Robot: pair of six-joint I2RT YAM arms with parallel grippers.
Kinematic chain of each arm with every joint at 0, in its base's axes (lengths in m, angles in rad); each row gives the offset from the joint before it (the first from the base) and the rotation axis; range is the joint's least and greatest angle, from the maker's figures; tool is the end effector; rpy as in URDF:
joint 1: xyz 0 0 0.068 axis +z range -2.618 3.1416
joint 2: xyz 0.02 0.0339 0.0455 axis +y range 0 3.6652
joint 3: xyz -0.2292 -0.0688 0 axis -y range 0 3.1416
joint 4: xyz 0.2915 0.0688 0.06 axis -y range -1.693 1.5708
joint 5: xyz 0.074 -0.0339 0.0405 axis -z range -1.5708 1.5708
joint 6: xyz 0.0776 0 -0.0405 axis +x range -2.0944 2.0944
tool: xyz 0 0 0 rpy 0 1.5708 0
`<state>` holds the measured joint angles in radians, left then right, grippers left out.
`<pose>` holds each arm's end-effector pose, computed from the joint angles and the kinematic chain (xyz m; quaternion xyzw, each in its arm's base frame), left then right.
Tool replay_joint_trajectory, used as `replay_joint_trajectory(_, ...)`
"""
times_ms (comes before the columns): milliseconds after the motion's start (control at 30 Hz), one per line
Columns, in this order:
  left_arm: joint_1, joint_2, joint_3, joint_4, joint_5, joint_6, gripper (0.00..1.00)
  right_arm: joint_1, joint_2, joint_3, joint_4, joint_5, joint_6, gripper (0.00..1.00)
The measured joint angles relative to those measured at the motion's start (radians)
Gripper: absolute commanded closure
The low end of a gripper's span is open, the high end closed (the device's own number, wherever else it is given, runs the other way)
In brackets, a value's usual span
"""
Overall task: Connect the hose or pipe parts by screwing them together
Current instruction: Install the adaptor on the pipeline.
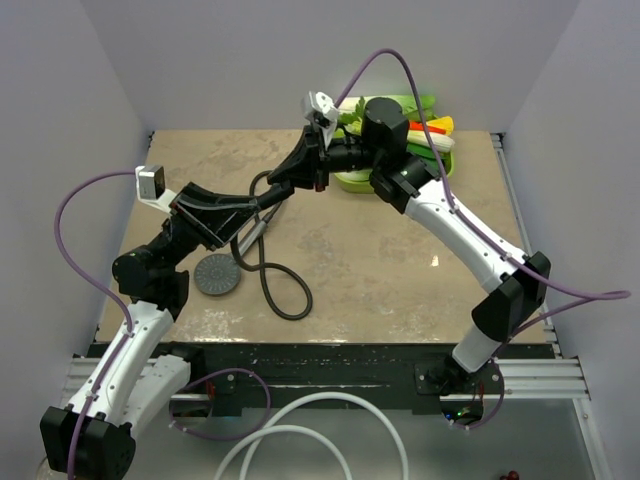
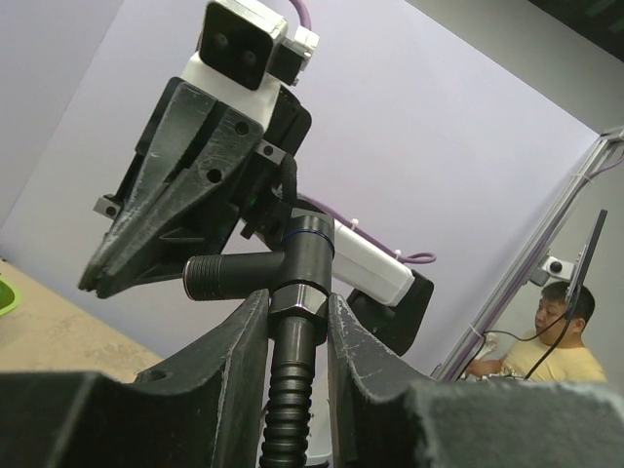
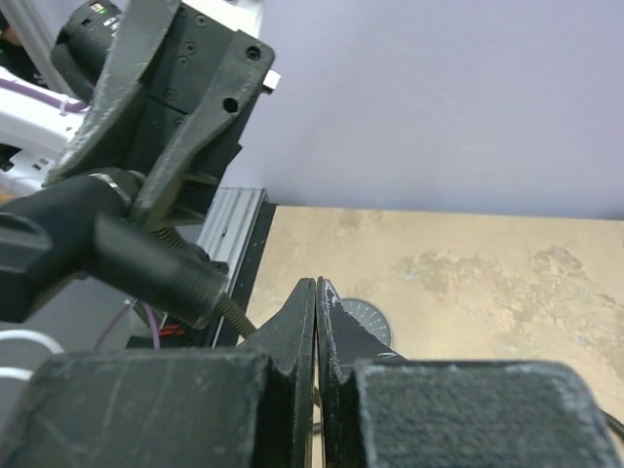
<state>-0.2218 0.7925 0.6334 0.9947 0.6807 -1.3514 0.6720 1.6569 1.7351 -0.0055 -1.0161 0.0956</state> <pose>0.2297 -0.1019 0.3894 0.0818 0.4529 -0.7075 0.5363 0.3034 0.3257 0.4328 -0.5107 0.4691 0.5467 0.4692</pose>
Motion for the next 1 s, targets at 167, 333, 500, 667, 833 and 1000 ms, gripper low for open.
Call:
replay_joint_trajectory(167, 0.000, 0.000, 0.000, -0.002, 0.000, 0.000, 1.00, -0.001, 0.042, -0.001, 0.076, 0.003, 0.050, 1.00)
replay_joint_trajectory(333, 0.000, 0.000, 0.000, -0.002, -0.001, 0.000, 1.00, -0.001, 0.037, -0.055, 0.187, -0.029, 0.121, 1.00)
replay_joint_trajectory(500, 0.000, 0.000, 0.000, -0.017, -0.008, 0.000, 1.00, 0.000, -0.016, -0.153, 0.307, -0.077, 0.189, 1.00)
replay_joint_trajectory(667, 0.000, 0.000, 0.000, -0.008, -0.008, -0.001, 1.00, 0.002, -0.056, -0.192, 0.376, -0.082, 0.221, 1.00)
replay_joint_trajectory(833, 0.000, -0.001, 0.002, -0.007, -0.008, -0.003, 1.00, 0.004, -0.065, -0.194, 0.333, -0.067, 0.173, 1.00)
replay_joint_trajectory(1000, 0.000, 0.002, 0.003, -0.028, -0.008, -0.009, 1.00, 0.006, -0.053, -0.174, 0.305, -0.030, 0.150, 1.00)
